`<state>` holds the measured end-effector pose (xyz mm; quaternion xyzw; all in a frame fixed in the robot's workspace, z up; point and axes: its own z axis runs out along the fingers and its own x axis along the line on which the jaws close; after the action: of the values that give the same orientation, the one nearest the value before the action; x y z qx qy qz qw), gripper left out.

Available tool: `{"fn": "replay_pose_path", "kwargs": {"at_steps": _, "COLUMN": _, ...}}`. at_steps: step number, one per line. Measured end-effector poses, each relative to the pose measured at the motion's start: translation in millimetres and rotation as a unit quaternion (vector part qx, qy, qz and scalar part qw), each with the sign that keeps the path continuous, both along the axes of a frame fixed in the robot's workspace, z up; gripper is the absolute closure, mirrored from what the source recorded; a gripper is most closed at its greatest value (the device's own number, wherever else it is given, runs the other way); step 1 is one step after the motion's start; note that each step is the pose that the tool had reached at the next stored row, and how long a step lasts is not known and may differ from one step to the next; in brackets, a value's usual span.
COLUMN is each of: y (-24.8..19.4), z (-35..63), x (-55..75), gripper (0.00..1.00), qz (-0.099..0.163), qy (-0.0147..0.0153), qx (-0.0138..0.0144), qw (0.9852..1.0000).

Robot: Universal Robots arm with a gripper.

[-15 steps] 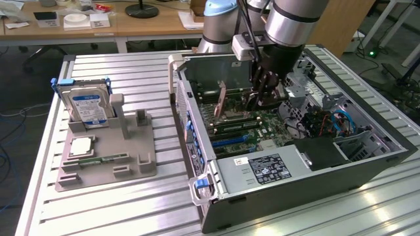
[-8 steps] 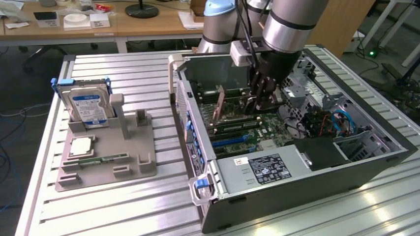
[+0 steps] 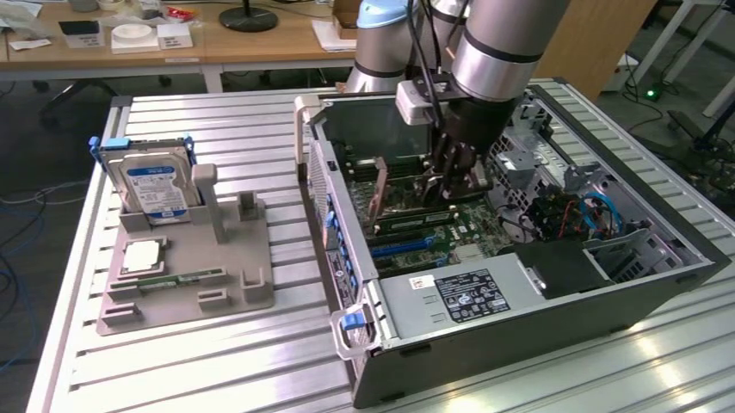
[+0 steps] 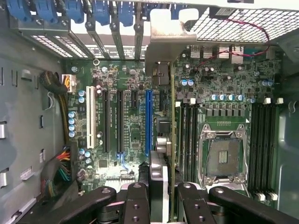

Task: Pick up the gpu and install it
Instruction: 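Insert the gpu into the slot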

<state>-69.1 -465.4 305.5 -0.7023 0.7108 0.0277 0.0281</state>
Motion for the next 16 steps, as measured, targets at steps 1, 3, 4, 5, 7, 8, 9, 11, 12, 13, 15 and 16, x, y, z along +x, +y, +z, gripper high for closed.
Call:
{"fn": "replay_pose_path", "kwargs": {"at_steps": 1, "y": 0.0, "z": -0.5, "x": -0.1, "gripper": 0.72, "qz": 0.000, "qy": 0.0000, "qx": 0.0001, "qw": 1.0000}}
{"fn": "replay_pose_path", "kwargs": {"at_steps": 3, "y": 0.0, "z": -1.6, "x": -0.7, "gripper": 0.72, "qz": 0.000, "qy": 0.0000, "qx": 0.0001, "qw": 1.0000}}
{"fn": "replay_pose_path", "kwargs": {"at_steps": 4, "y": 0.0, "z": -2.3, "x": -1.1, "gripper": 0.72, "qz": 0.000, "qy": 0.0000, "qx": 0.0001, "qw": 1.0000}}
{"fn": "replay_pose_path", "kwargs": {"at_steps": 5, "y": 0.0, "z": -3.3, "x": -1.2, "gripper": 0.72, "qz": 0.000, "qy": 0.0000, "qx": 0.0000, "qw": 1.0000}}
{"fn": "replay_pose_path", "kwargs": {"at_steps": 7, "y": 0.0, "z": -5.7, "x": -1.6, "gripper": 0.72, "qz": 0.000, "qy": 0.0000, "qx": 0.0001, "qw": 1.0000}}
{"fn": "replay_pose_path", "kwargs": {"at_steps": 8, "y": 0.0, "z": -6.8, "x": -2.4, "gripper": 0.72, "qz": 0.000, "qy": 0.0000, "qx": 0.0001, "qw": 1.0000}}
{"fn": "replay_pose_path", "kwargs": {"at_steps": 9, "y": 0.0, "z": -7.9, "x": -3.1, "gripper": 0.72, "qz": 0.000, "qy": 0.0000, "qx": 0.0001, "qw": 1.0000}}
{"fn": "replay_pose_path", "kwargs": {"at_steps": 11, "y": 0.0, "z": -10.3, "x": -3.8, "gripper": 0.72, "qz": 0.000, "qy": 0.0000, "qx": 0.0000, "qw": 1.0000}}
{"fn": "replay_pose_path", "kwargs": {"at_steps": 12, "y": -0.4, "z": -11.6, "x": -3.8, "gripper": 0.72, "qz": 0.000, "qy": 0.0001, "qx": 0.0001, "qw": 1.0000}}
{"fn": "replay_pose_path", "kwargs": {"at_steps": 13, "y": -0.4, "z": -13.3, "x": -3.8, "gripper": 0.72, "qz": 0.000, "qy": 0.0004, "qx": 0.0001, "qw": 1.0000}}
{"fn": "replay_pose_path", "kwargs": {"at_steps": 15, "y": -0.4, "z": -16.6, "x": -6.0, "gripper": 0.72, "qz": 0.000, "qy": 0.0006, "qx": 0.0001, "qw": 1.0000}}
{"fn": "replay_pose_path", "kwargs": {"at_steps": 16, "y": -0.5, "z": -17.9, "x": -7.8, "gripper": 0.72, "qz": 0.000, "qy": 0.0007, "qx": 0.0000, "qw": 1.0000}}
